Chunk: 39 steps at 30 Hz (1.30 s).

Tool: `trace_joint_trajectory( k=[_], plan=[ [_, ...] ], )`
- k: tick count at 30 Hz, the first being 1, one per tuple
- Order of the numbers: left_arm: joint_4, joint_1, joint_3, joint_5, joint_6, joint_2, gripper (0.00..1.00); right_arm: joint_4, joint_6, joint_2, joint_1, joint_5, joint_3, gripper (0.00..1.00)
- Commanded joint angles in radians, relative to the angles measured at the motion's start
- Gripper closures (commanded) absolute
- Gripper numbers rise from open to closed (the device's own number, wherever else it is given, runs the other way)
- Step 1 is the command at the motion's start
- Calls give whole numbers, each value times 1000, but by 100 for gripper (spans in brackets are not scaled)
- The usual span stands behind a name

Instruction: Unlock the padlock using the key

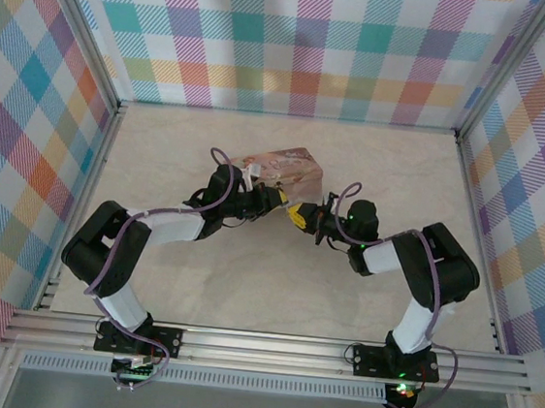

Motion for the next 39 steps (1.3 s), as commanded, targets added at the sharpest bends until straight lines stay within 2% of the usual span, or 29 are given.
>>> trace_joint_trajectory(
  k=[1, 6, 8, 10, 12, 19, 25, 33, 39],
  plan=[
    [-34, -99, 11, 226, 27, 10, 100, 20, -166, -80, 8, 42, 44, 100],
    [-22, -99, 11, 233, 21, 15, 100, 1, -199, -84, 6, 27, 58, 100],
    [-23, -99, 10, 237, 22, 15, 100, 55, -139, -48, 1, 22, 61, 100],
    [-16, -99, 8, 241, 21, 11, 100, 211, -11, 29, -4, 30, 56, 100],
    [-15, -101, 8, 246, 21, 9, 100, 248, 113, 85, -2, 26, 72, 100],
    [-15, -104, 12, 254, 24, 15, 100, 246, 125, 35, 2, 44, 90, 100],
    [3, -110, 20, 278, 15, 27, 100, 161, -112, 6, 0, 30, 96, 100],
    [-19, -110, 18, 273, 31, 13, 100, 247, -225, 57, -2, 24, 74, 100],
    [-9, -110, 15, 268, 31, 27, 100, 245, -290, 8, -4, 35, 51, 100]
  ],
)
